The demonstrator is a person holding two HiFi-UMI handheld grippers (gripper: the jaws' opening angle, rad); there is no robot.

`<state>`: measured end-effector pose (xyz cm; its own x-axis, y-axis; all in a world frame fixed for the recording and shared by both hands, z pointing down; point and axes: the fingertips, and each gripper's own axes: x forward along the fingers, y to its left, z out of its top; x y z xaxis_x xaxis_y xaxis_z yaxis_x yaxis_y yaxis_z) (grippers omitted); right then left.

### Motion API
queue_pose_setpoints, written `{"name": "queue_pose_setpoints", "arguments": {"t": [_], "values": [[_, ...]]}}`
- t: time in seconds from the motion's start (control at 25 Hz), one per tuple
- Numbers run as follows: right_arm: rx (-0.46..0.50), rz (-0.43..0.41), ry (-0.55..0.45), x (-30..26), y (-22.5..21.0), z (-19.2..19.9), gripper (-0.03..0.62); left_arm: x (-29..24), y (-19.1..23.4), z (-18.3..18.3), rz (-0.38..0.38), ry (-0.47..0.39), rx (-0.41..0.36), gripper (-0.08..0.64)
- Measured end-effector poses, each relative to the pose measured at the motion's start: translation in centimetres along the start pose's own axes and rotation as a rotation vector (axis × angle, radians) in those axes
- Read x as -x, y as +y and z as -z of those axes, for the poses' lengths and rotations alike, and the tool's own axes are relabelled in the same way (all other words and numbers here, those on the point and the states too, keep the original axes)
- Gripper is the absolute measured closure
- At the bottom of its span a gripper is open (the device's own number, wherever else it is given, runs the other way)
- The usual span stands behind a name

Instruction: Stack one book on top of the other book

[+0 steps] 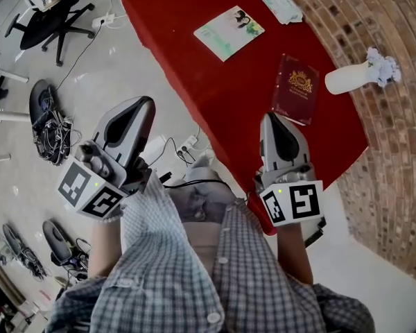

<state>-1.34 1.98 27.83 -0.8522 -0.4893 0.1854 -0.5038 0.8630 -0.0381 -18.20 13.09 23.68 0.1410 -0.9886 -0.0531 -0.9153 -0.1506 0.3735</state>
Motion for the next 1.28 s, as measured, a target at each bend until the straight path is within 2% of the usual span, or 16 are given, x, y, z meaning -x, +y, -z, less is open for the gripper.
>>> {"name": "queue_pose_setpoints", "arguments": {"t": [0.28,0.56,0.96,1.28], "values": [[-0.018,0.065,0.005,-1.4,-4.3,-0.4,0.584,-6.0,0.9,0.8,0.07,0.033,0.012,0.552],[-0.024,0.137,0.041,-1.0,-7.5,0.8,0.584,-9.7,0.3,1.7,0.125,0.097,0.011,0.552],[-0.04,0.193,0.063,-0.6,-9.6,2.1,0.584,-12.5,0.1,2.4,0.168,0.151,0.002,0.552],[-0.063,0.247,0.054,-2.6,-10.4,1.8,0.584,-15.7,1.4,1.4,0.231,0.154,-0.002,0.552]]}}
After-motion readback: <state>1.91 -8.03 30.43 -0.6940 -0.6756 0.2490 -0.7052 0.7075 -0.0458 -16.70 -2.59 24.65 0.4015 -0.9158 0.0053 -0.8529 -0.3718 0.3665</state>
